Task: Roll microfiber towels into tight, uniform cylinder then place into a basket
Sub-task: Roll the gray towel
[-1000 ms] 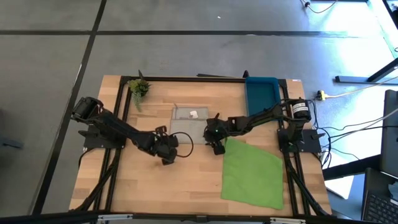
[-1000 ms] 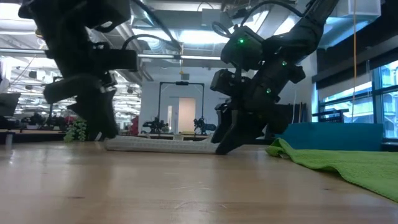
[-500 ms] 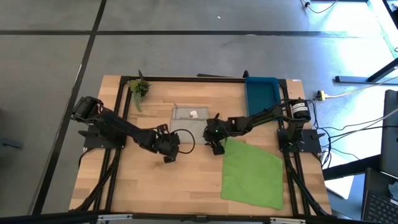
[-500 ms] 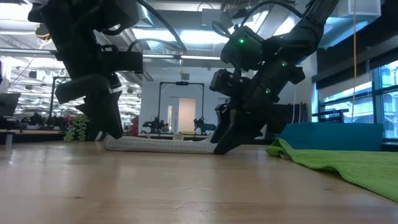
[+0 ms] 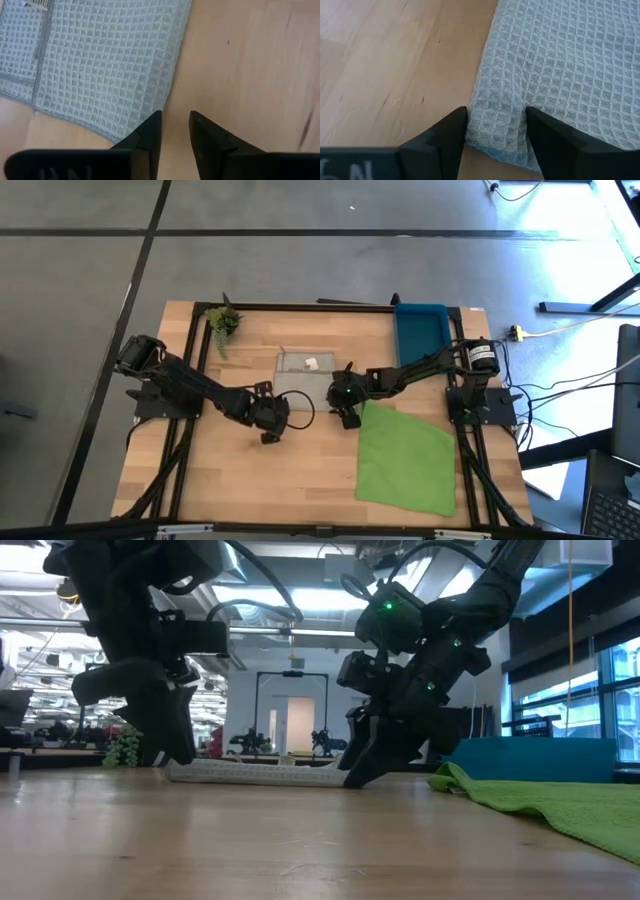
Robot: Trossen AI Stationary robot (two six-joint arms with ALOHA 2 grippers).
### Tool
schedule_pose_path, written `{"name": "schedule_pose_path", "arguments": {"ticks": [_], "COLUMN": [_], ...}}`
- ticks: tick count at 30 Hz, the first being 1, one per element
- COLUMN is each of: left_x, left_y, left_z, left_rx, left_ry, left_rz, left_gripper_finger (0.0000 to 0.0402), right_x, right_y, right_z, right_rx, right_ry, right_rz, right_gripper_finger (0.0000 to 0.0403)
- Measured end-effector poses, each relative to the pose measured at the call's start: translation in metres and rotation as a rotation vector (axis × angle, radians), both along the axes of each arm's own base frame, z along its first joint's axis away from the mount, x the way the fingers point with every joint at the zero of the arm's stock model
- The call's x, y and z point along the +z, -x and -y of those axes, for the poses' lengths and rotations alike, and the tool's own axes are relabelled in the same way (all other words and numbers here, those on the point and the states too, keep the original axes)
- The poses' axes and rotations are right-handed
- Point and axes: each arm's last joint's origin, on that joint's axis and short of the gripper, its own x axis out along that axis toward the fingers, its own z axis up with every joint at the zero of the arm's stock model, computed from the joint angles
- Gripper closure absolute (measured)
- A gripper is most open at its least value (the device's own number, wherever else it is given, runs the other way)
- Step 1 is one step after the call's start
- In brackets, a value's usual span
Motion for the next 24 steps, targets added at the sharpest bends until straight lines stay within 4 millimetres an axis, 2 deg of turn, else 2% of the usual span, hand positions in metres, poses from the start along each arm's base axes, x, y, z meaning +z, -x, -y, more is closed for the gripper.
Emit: {"name": "schedule_pose_path", "arguments": {"ticks": [7, 16, 24], "left_x": [0.0, 0.0, -0.015], "left_y": [0.001, 0.003, 0.01], "left_z": [-0.001, -0.003, -0.012], "left_rx": [0.009, 0.025, 0.05], "left_ry": [-0.036, -0.086, -0.081], "left_rz": [-0.005, -0.007, -0.003], "left_gripper_finger": [0.028, 0.0279, 0.028], "right_x": [0.0, 0.0, 0.0], "right_y": [0.0, 0.0, 0.0], "right_z": [0.0, 0.0, 0.0], "right_rx": [0.0, 0.0, 0.0], "right_ry": [0.0, 0.0, -0.001], "right_rz": [0.001, 0.001, 0.001], "right_gripper_finger": [0.0195, 0.0195, 0.0195]}}
